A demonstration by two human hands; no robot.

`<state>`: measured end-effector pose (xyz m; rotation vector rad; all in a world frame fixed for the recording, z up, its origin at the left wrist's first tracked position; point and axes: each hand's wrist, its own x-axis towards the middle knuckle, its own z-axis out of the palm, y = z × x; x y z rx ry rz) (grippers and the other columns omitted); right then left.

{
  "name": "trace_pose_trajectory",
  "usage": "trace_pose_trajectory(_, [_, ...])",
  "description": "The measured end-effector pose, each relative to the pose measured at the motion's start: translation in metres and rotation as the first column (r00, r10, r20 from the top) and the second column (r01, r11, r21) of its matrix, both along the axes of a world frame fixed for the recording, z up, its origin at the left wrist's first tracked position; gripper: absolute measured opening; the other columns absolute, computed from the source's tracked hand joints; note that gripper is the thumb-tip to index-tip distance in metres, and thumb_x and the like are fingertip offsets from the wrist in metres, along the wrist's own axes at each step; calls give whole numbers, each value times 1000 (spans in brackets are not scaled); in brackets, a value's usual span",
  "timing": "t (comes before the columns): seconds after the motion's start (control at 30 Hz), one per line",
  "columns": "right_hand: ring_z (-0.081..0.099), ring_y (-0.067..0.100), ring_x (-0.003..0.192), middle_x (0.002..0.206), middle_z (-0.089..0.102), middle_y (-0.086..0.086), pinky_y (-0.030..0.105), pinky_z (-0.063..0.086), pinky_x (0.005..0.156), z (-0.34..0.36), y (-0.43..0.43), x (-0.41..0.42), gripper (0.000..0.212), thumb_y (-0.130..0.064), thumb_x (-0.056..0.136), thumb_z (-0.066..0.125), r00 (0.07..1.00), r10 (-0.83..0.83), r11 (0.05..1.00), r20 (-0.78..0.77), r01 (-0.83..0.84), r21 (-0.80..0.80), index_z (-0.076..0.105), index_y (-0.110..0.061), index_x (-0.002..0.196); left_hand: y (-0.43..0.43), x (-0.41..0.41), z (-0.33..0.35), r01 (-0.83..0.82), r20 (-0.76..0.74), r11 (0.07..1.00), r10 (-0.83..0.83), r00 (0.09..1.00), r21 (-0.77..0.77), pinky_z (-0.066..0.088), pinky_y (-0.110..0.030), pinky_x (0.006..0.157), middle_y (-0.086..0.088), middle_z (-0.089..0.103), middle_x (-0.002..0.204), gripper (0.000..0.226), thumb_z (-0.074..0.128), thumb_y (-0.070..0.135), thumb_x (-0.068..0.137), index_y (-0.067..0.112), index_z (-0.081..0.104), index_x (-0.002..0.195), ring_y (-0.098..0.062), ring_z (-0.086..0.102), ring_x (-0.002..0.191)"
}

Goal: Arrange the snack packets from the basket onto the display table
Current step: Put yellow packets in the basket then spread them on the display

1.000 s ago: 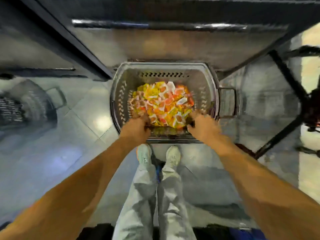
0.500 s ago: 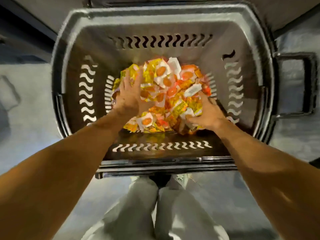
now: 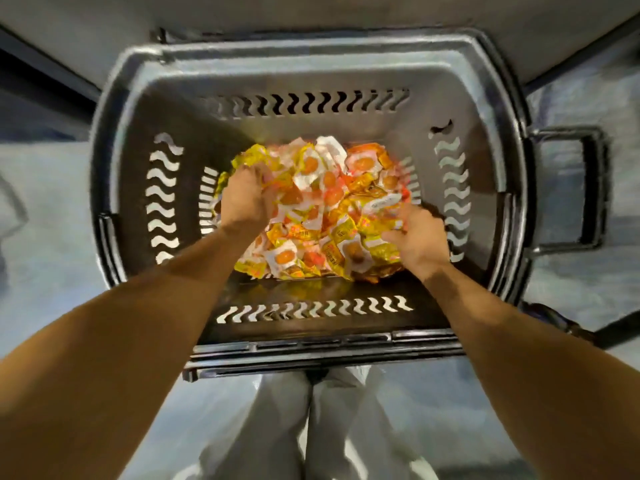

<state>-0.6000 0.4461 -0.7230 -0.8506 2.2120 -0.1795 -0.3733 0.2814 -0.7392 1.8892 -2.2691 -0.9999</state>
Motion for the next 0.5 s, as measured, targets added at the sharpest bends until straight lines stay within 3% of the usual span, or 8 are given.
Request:
trace_pose_trajectory(0.1, [66, 31, 98, 105, 71, 9, 39, 54, 82, 36, 6, 8, 38, -36, 80, 75, 1000, -16, 1000, 1, 16, 3, 68, -21, 114, 4, -1, 44, 10, -27, 1000, -10, 1000, 18, 33, -22, 62, -7, 62, 77, 8, 65, 15, 90, 8, 67, 94, -28, 60, 74])
trace_pose_trajectory(0.27, [66, 33, 94, 95, 73, 9, 38, 51, 78, 121, 4, 18, 29, -32, 85, 76, 1000, 2, 997, -16, -3, -77, 69, -18, 109, 19, -6, 135, 4, -184, 999, 2, 983, 33, 37, -11, 56, -3, 60, 84, 8, 65, 15, 93, 8, 63, 89, -13, 55, 65])
trace_pose_trajectory(0.33, [67, 33, 88, 92, 73, 10, 39, 53, 77, 162, -1, 21, 28, -31, 85, 77, 1000, 4, 992, 1, -4, -123, 69, -16, 107, 21, -5, 179, -10, -229, 998, 24, 973, 63, 42, -12, 55, -1, 57, 84, 8, 63, 14, 94, 7, 62, 91, -6, 53, 60])
trace_pose_trajectory(0.4, [68, 31, 84, 89, 73, 10, 39, 54, 75, 206, -6, 22, 28, -29, 84, 78, 1000, 12, 984, 13, -9, -178, 68, -15, 106, 20, -3, 225, -37, -224, 996, 54, 973, 79, 47, -19, 53, 1, 61, 84, 7, 62, 19, 95, 13, 61, 92, -10, 58, 58])
trace_pose_trajectory(0.5, [69, 24, 87, 91, 75, 7, 32, 51, 74, 279, -14, 21, 27, -24, 86, 76, 1000, 5, 961, 16, 0, -276, 70, -20, 112, 19, 4, 299, -108, -289, 985, 143, 947, 131, 42, -13, 45, -5, 64, 78, 7, 62, 18, 95, 13, 59, 91, -9, 59, 50])
